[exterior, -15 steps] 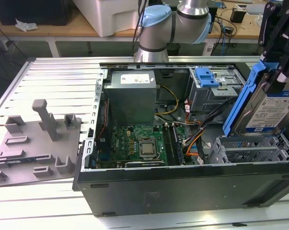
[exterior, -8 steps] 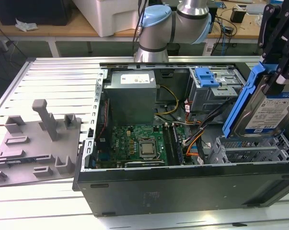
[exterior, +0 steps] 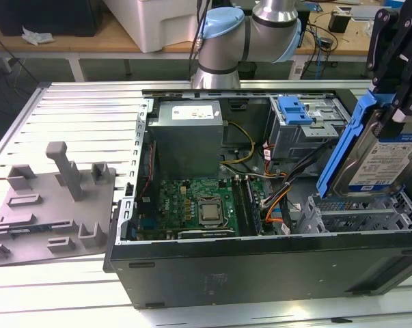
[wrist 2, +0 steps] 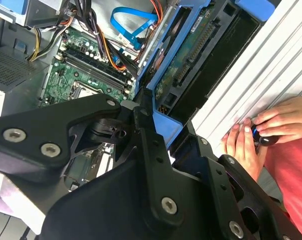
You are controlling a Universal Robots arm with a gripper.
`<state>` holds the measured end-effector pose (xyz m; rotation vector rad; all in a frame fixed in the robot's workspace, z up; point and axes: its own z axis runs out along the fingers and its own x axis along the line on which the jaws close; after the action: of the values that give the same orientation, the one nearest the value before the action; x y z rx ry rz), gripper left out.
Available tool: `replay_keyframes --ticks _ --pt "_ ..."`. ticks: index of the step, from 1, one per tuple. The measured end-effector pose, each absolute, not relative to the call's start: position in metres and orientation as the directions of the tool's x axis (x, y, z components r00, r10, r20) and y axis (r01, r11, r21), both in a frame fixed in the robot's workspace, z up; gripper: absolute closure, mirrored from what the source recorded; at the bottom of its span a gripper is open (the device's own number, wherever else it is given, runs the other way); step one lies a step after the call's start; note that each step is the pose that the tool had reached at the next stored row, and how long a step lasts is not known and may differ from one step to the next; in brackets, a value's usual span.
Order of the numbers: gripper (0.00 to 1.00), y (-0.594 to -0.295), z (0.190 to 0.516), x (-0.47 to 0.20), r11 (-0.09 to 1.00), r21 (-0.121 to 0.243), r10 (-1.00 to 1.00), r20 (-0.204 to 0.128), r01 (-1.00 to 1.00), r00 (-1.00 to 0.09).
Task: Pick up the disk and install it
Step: 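Insert the disk into the insertion slot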
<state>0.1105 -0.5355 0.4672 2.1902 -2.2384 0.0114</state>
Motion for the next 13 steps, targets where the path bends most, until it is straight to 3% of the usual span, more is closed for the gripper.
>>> replay_keyframes --ticks 13 --pt "0.64 -0.5357 0.4647 0.1099 0.022 0.002 -1.0 0.012 -1.0 -0.022"
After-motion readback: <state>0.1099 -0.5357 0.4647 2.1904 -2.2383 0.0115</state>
